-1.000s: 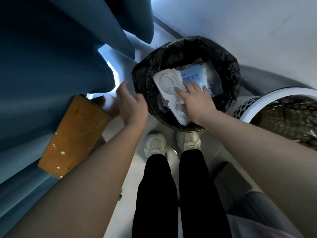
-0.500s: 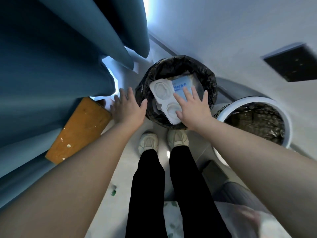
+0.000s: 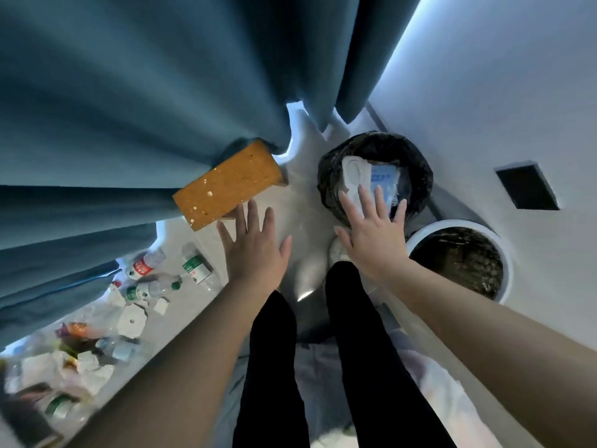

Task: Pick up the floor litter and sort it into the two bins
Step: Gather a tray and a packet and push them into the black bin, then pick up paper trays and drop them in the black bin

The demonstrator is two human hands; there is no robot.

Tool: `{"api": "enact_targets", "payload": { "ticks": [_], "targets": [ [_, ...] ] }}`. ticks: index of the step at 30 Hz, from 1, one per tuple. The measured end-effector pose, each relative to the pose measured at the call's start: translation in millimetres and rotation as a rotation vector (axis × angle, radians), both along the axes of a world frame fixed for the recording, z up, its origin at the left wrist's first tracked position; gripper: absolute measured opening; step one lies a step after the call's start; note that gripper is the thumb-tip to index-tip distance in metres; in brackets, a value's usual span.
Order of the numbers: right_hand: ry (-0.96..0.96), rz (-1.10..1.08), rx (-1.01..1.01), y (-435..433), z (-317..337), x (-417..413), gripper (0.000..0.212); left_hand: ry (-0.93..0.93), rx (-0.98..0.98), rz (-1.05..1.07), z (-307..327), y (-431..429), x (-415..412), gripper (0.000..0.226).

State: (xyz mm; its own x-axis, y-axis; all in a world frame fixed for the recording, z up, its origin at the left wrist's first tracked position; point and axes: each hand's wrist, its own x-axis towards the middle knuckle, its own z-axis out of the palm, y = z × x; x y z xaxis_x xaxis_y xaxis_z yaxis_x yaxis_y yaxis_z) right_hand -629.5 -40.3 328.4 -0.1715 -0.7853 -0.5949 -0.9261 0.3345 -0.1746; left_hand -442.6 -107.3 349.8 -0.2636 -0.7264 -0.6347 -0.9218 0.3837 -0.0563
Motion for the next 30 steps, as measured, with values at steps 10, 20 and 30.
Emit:
{"api": "enact_targets", "payload": {
  "ticks": [10,20,30],
  "targets": [
    [0.004,0.368,0.025,-18.9,25.6,136.8,0.063,-0.077,-0.028,0.305,28.8,65.7,156.6,0.062],
    [0.061,0.558,0.078,11.6,31.3,362.4,0.065,-0.06,0.025,0.62,25.4,134.0,391.1,0.061],
    [0.018,0.881,0.047,15.6,32.3,557.1,0.066,-0.106,0.032,0.823,29.6,179.5,560.0,0.064]
  ]
}}
